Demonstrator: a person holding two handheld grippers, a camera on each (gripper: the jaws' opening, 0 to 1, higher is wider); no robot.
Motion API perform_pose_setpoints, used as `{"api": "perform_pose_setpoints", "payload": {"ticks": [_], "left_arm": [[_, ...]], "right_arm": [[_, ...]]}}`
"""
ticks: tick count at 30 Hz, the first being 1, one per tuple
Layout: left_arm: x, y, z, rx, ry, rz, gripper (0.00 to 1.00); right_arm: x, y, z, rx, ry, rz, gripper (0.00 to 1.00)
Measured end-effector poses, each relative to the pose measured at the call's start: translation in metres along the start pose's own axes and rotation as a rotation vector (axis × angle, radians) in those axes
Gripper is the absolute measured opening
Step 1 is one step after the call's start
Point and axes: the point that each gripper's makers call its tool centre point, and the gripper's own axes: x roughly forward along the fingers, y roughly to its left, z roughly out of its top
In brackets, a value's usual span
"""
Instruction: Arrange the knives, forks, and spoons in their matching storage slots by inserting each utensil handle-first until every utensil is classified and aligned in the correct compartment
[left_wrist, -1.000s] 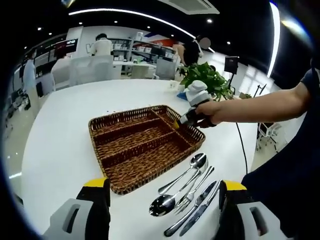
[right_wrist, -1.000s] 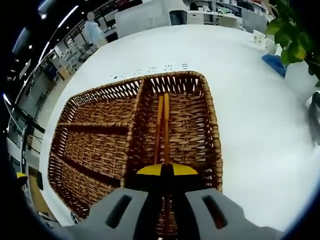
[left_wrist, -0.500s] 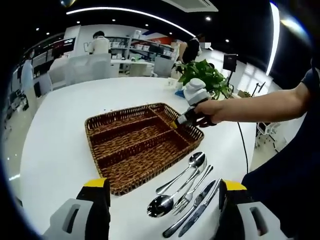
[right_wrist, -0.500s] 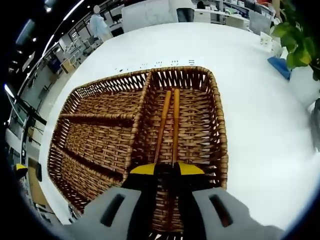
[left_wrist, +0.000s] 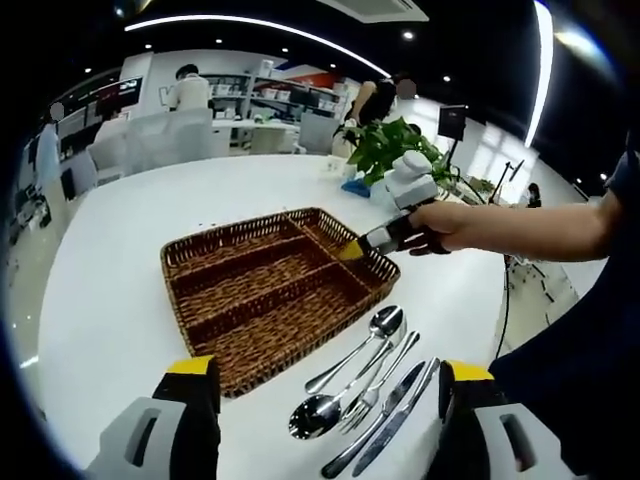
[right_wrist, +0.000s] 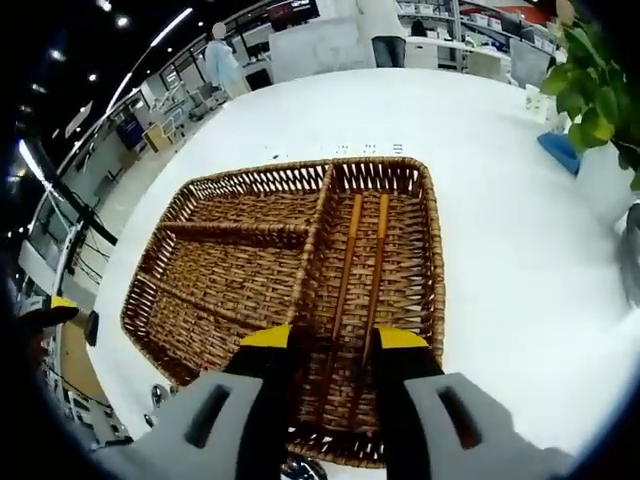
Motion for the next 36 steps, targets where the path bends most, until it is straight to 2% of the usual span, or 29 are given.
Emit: {"api": "perform_pose_setpoints", "payload": {"ticks": [4,6,9,11,15,21,25,36], "left_arm": [[0.001,0.0,0.003,0.001,-0.006,-0.007,0.96],[0.001,0.0,0.005,-0.002,-0.016,-0.006,0.97],[0.002,0.002,0.009,-0.007,-0.027,0.0,0.98],[0.003,0.003,0.011,-0.008,-0.038,0.002,0.99],[0.004,0.004,0.013,-0.002,-0.046,0.001,1.0],[0.007,0.007,0.019,-0.013,-0.072,0.007,1.0],[0.009,0.009,0.024,-0.035,-0.1,0.011,1.0],[0.011,0.007,0.02,-0.045,-0.112,0.018,1.0]], "right_arm": [[-0.016,0.014,-0.004,-0.01,-0.027,0.052,0.43],[-0.024,0.021,-0.006,-0.041,-0.042,0.073,0.49],[-0.037,0.038,-0.011,-0.109,-0.053,0.146,0.54],[-0.046,0.042,-0.013,-0.143,-0.073,0.15,0.58],[-0.059,0.046,-0.016,-0.184,-0.094,0.159,0.74],[-0.082,0.047,-0.025,-0.245,-0.123,0.151,0.84],[-0.099,0.046,-0.029,-0.259,-0.154,0.156,0.88],[-0.134,0.045,-0.043,-0.296,-0.206,0.188,0.99]]}}
